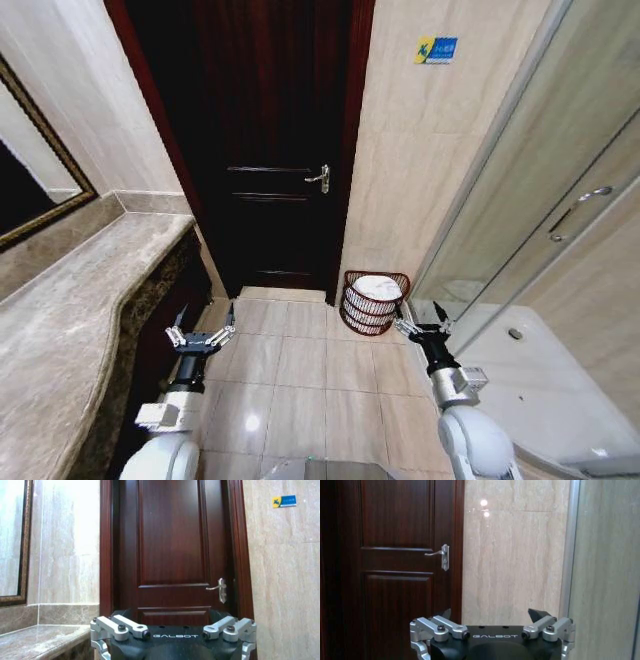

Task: Discard the used towel into the hamper.

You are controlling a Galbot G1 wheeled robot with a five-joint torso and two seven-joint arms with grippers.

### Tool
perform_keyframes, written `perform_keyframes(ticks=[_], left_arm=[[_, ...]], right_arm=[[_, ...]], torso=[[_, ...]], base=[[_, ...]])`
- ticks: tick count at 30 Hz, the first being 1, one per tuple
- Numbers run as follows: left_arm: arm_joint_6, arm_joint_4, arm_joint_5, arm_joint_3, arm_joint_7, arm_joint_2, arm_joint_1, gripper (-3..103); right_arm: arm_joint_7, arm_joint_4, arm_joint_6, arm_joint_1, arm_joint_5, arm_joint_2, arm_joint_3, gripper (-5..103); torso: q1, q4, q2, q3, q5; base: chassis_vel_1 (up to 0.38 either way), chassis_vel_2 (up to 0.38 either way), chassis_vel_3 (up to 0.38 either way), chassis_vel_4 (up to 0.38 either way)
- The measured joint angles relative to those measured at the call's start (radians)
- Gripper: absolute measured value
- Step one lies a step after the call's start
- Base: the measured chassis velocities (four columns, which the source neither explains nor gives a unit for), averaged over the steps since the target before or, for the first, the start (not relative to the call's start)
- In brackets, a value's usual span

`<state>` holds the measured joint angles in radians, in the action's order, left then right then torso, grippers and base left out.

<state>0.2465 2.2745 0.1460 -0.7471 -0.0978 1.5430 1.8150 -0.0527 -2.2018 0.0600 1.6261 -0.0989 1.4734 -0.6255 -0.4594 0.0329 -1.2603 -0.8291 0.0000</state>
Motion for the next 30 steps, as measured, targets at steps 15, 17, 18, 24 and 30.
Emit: perform_keyframes(ticks=[15,17,18,24,30], left_arm=[[-0.030,0.004,-0.018,0.041,0.041,0.002,0.002,100],[-0.044,0.006,-0.042,0.079,0.057,0.008,0.003,100],[-0.044,0.006,-0.042,0.079,0.057,0.008,0.003,100],[-0.073,0.005,-0.107,0.157,0.073,0.016,-0.002,100],[-0.091,0.007,-0.137,0.194,0.083,0.013,-0.010,100]], right_arm=[[-0.007,0.016,-0.030,0.014,-0.010,0.020,-0.010,100],[-0.007,0.015,-0.037,0.025,-0.010,0.028,-0.010,100],[-0.007,0.015,-0.037,0.025,-0.010,0.028,-0.010,100],[-0.008,0.005,-0.058,0.053,-0.013,0.049,-0.023,100],[-0.009,-0.008,-0.081,0.092,-0.027,0.049,-0.037,100]], torso=[[0.000,0.0000,0.000,0.000,0.0000],[0.000,0.0001,0.000,0.000,0.0000],[0.000,0.0001,0.000,0.000,0.0000],[0.000,0.0000,0.000,0.000,0.0000],[0.000,0.0000,0.000,0.000,0.0000]], base=[[0.031,-0.028,-0.029,0.030],[0.000,0.000,0.000,0.000],[0.000,0.000,0.000,0.000],[0.000,0.000,0.000,0.000],[0.012,-0.019,-0.010,0.018]])
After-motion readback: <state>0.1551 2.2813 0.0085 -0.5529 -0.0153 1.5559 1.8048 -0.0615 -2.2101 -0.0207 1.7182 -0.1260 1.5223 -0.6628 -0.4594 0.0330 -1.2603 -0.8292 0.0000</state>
